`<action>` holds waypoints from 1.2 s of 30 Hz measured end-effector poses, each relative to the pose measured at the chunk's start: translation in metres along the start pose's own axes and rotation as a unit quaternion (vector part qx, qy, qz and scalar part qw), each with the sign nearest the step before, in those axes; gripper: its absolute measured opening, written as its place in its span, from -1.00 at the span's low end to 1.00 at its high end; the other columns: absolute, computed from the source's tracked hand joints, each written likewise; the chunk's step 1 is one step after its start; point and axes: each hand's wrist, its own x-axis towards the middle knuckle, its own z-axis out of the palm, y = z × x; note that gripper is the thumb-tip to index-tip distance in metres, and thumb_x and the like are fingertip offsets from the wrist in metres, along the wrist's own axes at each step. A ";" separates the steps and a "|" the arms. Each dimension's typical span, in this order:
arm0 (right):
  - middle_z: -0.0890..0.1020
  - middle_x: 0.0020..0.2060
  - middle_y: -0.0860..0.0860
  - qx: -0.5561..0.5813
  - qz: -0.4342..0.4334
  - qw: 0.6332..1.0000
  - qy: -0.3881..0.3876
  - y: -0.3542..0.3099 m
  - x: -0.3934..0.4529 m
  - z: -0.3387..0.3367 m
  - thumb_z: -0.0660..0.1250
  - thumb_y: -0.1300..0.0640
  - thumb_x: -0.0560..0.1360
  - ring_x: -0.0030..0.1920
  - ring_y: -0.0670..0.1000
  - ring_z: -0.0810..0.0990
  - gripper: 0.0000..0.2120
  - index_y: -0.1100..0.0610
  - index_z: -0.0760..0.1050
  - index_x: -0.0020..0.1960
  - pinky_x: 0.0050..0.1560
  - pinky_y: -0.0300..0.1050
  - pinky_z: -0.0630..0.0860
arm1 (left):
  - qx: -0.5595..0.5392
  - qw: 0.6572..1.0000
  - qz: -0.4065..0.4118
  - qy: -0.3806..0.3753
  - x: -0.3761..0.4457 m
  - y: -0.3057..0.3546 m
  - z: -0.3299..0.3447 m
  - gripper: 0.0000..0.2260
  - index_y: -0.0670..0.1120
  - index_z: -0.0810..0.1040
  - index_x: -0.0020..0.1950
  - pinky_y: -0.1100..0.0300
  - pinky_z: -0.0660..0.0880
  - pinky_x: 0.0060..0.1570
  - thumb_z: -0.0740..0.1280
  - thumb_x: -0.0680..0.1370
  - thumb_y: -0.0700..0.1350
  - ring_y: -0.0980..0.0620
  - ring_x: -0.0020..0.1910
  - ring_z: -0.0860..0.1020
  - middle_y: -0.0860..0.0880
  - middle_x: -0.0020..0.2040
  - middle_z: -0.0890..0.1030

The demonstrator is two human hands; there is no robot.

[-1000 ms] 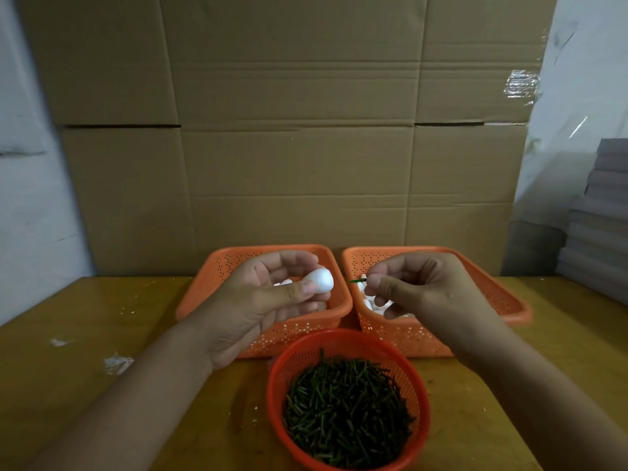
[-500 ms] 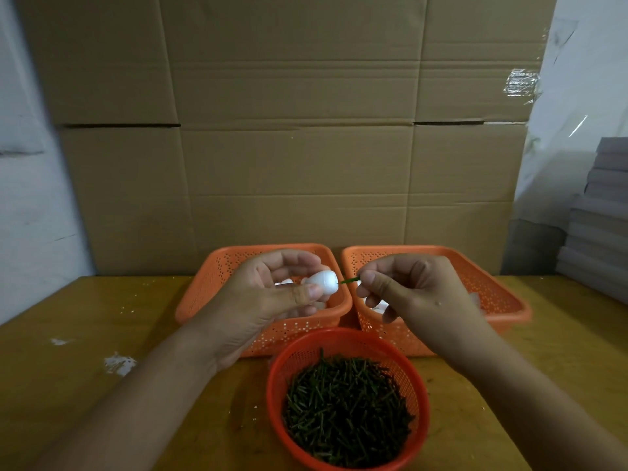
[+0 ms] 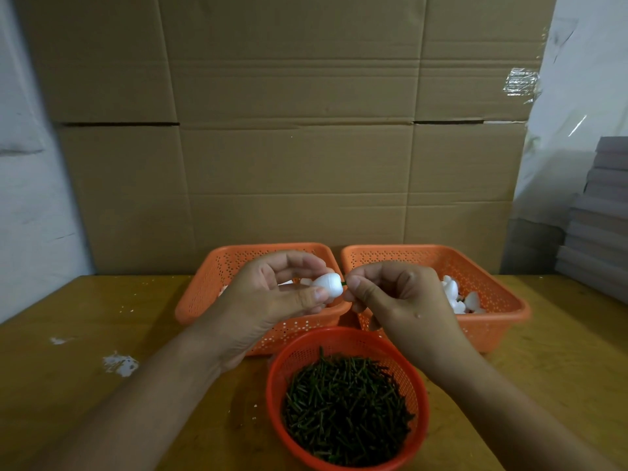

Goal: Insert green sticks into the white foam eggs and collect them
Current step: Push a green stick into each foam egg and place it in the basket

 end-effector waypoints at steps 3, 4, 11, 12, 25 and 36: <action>0.67 -0.40 -0.06 -0.006 -0.006 1.000 0.003 0.001 0.000 0.000 0.40 0.29 0.54 -0.41 -0.16 0.59 -0.83 0.11 0.67 -0.18 -0.40 -0.27 0.49 | 0.005 1.000 0.002 0.002 0.001 0.000 0.000 -0.73 -0.06 0.67 0.01 0.17 0.63 -0.05 0.58 0.34 -0.16 -0.10 0.03 0.70 -0.13 0.08 0.71; 0.67 -0.41 -0.07 -0.009 -0.008 1.000 0.003 0.001 0.000 0.000 0.40 0.28 0.54 -0.41 -0.16 0.59 -0.83 0.10 0.66 -0.19 -0.39 -0.28 0.49 | 0.008 1.000 0.003 0.004 0.001 -0.001 0.000 -0.74 -0.07 0.67 0.02 0.15 0.63 -0.05 0.56 0.35 -0.18 -0.10 0.03 0.70 -0.13 0.08 0.71; 0.68 -0.39 -0.07 -0.027 -0.014 1.000 -0.007 0.001 -0.001 0.001 0.39 0.26 0.54 -0.40 -0.17 0.59 -0.79 0.02 0.66 -0.21 -0.38 -0.30 0.49 | 0.040 0.999 0.005 -0.007 0.002 -0.003 -0.003 -0.78 -0.02 0.69 0.00 0.10 0.65 0.01 0.55 0.38 -0.17 -0.13 0.05 0.69 -0.13 0.10 0.70; 0.68 -0.38 -0.06 -0.024 -0.011 1.000 -0.012 0.001 -0.001 0.001 0.40 0.25 0.54 -0.39 -0.16 0.60 -0.80 0.03 0.66 -0.20 -0.37 -0.27 0.50 | 0.046 0.999 0.006 -0.009 0.002 -0.002 -0.004 -0.78 -0.04 0.68 0.02 0.10 0.65 -0.01 0.54 0.39 -0.17 -0.13 0.05 0.69 -0.13 0.10 0.70; 0.62 -0.39 0.04 -0.014 0.071 0.991 -0.112 0.003 -0.002 0.004 0.41 0.19 0.55 -0.41 -0.07 0.53 -0.87 0.15 0.68 -0.17 -0.37 -0.17 0.49 | 0.080 0.997 0.012 -0.005 0.001 0.002 -0.009 -0.71 0.07 0.66 0.09 0.27 0.57 -0.23 0.54 0.40 -0.11 0.05 -0.06 0.69 -0.07 0.10 0.71; 0.59 -0.45 0.05 0.064 0.114 0.991 -0.042 0.008 -0.007 0.015 0.53 0.16 0.44 -0.45 -0.03 0.46 -0.83 0.20 0.65 -0.29 -0.45 -0.21 0.39 | 0.067 0.998 0.021 0.006 0.001 -0.003 -0.001 -0.68 -0.02 0.66 0.12 0.26 0.57 -0.18 0.56 0.39 -0.13 0.05 -0.09 0.68 -0.09 0.07 0.70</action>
